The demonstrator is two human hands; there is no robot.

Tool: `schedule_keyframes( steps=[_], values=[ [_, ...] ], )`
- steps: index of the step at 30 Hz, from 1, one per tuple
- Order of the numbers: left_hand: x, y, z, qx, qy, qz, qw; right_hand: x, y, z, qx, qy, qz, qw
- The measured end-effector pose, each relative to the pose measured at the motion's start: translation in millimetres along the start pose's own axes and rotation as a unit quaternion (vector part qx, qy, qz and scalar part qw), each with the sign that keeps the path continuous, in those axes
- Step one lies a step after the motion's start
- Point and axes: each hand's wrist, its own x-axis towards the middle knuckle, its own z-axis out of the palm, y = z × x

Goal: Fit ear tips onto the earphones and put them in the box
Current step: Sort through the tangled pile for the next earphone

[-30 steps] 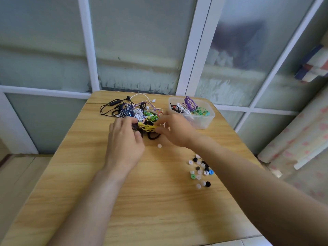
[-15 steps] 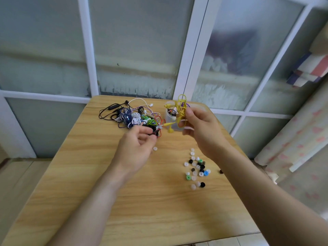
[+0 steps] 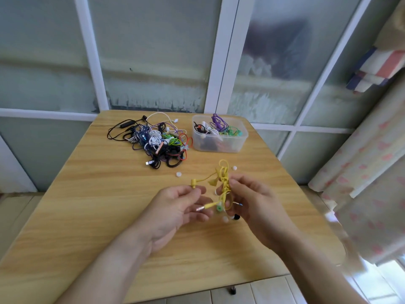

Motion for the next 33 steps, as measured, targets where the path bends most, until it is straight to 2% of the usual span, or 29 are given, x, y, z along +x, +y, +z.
schedule_keyframes(
  steps=[5, 9, 13, 17, 20, 23, 25, 29, 33],
  values=[
    [0.3, 4.2, -0.6, -0.045, -0.034, -0.018, 0.998, -4.4, 11.7, 3.6, -0.132, -0.067, -0.061, 0.987],
    [2.9, 1.4, -1.9, -0.018, 0.050, 0.019, 0.998, -7.6, 16.2, 3.7, -0.237, -0.090, -0.108, 0.961],
    [5.2, 2.6, -2.1, -0.011, 0.071, 0.043, 0.996, -11.5, 18.4, -0.2, -0.352, -0.112, -0.111, 0.923],
    [0.9, 10.4, 0.7, -0.080, 0.035, 0.048, 0.995, -16.9, 14.9, 1.7, -0.358, -0.167, -0.111, 0.912],
    [-1.9, 16.6, -0.4, -0.091, 0.004, 0.054, 0.994, -17.4, 9.9, 1.1, -0.362, -0.094, -0.153, 0.914],
    [-3.2, 17.2, -2.3, -0.042, 0.009, 0.060, 0.997, -9.9, 4.2, -7.7, -0.330, 0.034, -0.171, 0.928],
    [-4.3, 14.9, -2.3, 0.003, 0.016, 0.060, 0.998, -1.2, 1.2, -19.6, -0.350, 0.092, -0.159, 0.919],
    [-4.4, 10.2, -3.0, 0.047, 0.038, 0.060, 0.996, 17.7, 3.5, -46.7, -0.434, 0.135, -0.118, 0.883],
    [-4.5, 9.8, -1.9, 0.059, 0.024, 0.051, 0.997, 41.4, 1.2, -58.9, -0.485, 0.133, -0.103, 0.858]
  ],
)
